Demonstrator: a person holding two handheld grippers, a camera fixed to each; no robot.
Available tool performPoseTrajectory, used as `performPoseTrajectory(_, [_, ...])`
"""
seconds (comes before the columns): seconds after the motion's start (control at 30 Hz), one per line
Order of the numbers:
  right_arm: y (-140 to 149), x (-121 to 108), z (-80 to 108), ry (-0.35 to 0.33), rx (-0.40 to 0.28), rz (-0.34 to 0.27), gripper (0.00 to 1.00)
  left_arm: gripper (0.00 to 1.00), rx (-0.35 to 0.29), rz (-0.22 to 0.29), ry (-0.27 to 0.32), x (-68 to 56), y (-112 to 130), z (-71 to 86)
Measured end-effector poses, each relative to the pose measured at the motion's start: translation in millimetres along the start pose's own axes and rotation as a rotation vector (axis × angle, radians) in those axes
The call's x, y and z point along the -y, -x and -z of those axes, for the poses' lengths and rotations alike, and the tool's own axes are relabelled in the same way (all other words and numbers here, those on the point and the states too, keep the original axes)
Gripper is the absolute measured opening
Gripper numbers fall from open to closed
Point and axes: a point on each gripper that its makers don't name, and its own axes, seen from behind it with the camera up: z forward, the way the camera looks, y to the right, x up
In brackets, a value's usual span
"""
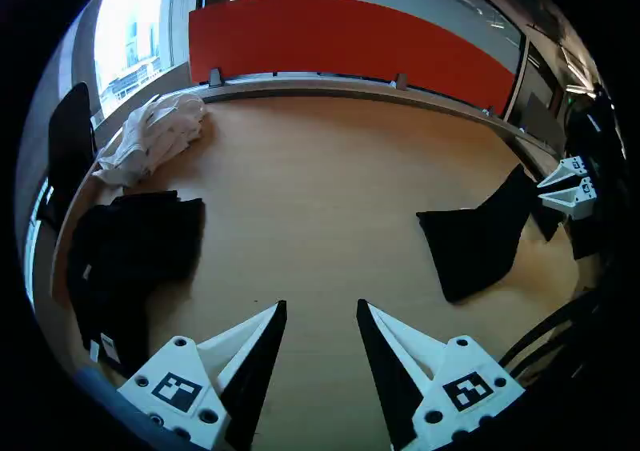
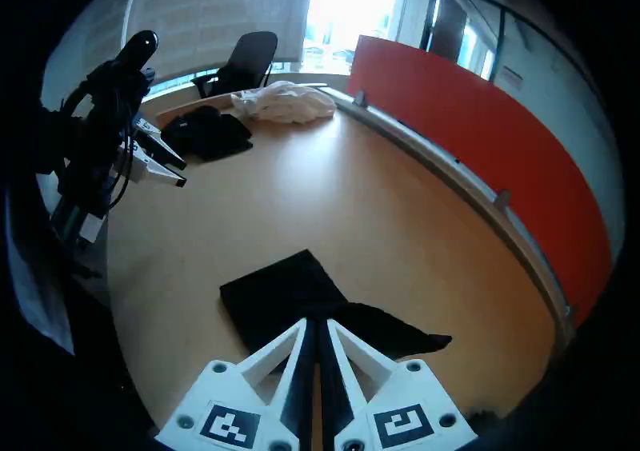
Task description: Fold towel
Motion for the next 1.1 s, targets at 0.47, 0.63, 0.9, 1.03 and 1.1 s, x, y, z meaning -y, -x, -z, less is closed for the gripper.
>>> performPoseTrajectory(0.47, [-6.8, 40.9, -42.7, -0.122, 0.030, 0.040, 0.05, 0.63, -0.022, 0.052, -0.029, 17.6, -0.3, 17.5])
performPoseTrajectory(0.63, [-0.1, 55.4, -64.6, -0.170, 0.062, 0.044, 0.05, 0.63, -0.026, 0.077, -0.049, 28.1, 4.3, 26.4])
performPoseTrajectory(0.9, [8.1, 63.0, -79.6, -0.199, 0.096, 0.036, 0.05, 0.63, -0.025, 0.101, -0.071, 39.9, 11.4, 33.2])
performPoseTrajectory(1.03, [8.1, 63.3, -79.2, -0.201, 0.101, 0.037, 0.05, 0.63, -0.024, 0.106, -0.072, 41.1, 12.8, 34.0])
performPoseTrajectory(1.1, [7.6, 63.4, -78.7, -0.201, 0.102, 0.037, 0.05, 0.63, -0.025, 0.107, -0.072, 41.3, 12.8, 34.1])
